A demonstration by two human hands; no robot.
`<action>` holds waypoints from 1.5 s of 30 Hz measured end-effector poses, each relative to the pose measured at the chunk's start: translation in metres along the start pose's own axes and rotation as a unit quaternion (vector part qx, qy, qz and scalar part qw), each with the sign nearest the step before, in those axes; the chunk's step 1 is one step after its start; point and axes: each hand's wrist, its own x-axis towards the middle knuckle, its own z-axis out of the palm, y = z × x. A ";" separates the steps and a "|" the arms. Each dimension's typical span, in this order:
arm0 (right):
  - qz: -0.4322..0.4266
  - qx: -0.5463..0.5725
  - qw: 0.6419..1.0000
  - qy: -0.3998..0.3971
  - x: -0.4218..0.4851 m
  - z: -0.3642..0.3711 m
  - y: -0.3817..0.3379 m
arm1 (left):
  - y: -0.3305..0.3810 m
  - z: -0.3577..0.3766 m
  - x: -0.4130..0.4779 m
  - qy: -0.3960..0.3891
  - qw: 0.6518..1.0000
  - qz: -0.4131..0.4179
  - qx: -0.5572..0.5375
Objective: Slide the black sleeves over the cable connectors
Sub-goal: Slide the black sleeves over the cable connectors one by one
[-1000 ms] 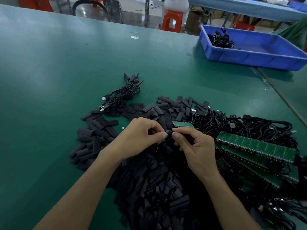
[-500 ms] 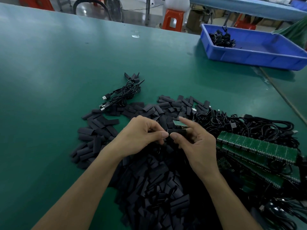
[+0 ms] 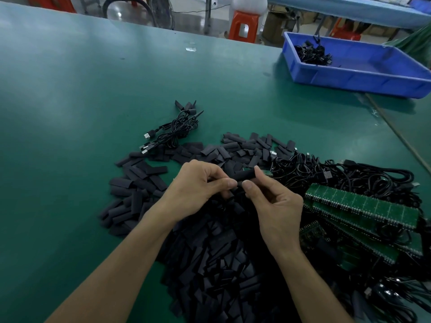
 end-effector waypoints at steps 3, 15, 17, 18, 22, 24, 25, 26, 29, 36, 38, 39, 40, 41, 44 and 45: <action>-0.005 -0.009 1.000 -0.013 0.000 -0.001 0.002 | -0.001 -0.002 0.000 0.000 1.000 -0.001 0.003; -0.070 -0.084 0.994 0.011 0.008 0.005 0.002 | -0.009 0.008 0.001 -0.008 1.000 -0.028 0.000; -0.073 -0.083 0.994 0.017 0.008 0.006 0.001 | -0.008 0.008 0.001 -0.007 1.000 -0.028 -0.001; -0.074 -0.079 0.994 0.019 0.007 0.006 0.000 | -0.008 0.009 0.000 -0.005 1.000 -0.028 0.000; -0.070 -0.059 0.996 0.017 0.005 0.006 0.001 | -0.008 0.010 -0.001 0.000 1.000 -0.027 -0.006; -0.064 -0.053 0.996 0.014 0.004 0.007 0.002 | -0.009 0.009 -0.001 -0.001 1.000 -0.021 -0.011; -0.058 -0.050 0.997 0.012 0.004 0.007 0.003 | -0.009 0.009 -0.001 -0.002 1.000 -0.018 -0.013; -0.053 -0.046 0.997 0.010 0.003 0.008 0.003 | -0.009 0.009 -0.001 -0.003 1.000 -0.014 -0.013; -0.041 -0.049 0.998 0.004 0.003 0.007 0.000 | -0.010 0.011 -0.002 -0.003 1.000 -0.005 0.003; -0.005 0.023 1.000 -0.008 0.015 0.000 -0.018 | -0.007 0.007 -0.001 0.032 0.997 0.043 0.056; 0.007 0.057 0.998 0.001 0.018 0.001 -0.024 | -0.009 -0.002 -0.001 0.029 0.982 0.077 0.169; 0.015 0.070 0.997 0.005 0.021 0.001 -0.027 | -0.009 -0.005 -0.001 0.025 0.973 0.086 0.214; 0.023 0.076 0.997 0.008 0.023 0.000 -0.029 | -0.009 -0.007 0.000 0.024 0.965 0.091 0.244; 0.031 0.076 0.997 0.009 0.026 0.000 -0.031 | -0.008 -0.007 0.000 0.027 0.961 0.096 0.257; 0.045 0.066 0.997 0.003 0.032 -0.003 -0.036 | -0.004 -0.007 0.000 0.053 0.960 0.111 0.253; 0.039 0.051 0.998 -0.001 0.034 -0.004 -0.037 | -0.002 -0.007 0.000 0.072 0.960 0.106 0.249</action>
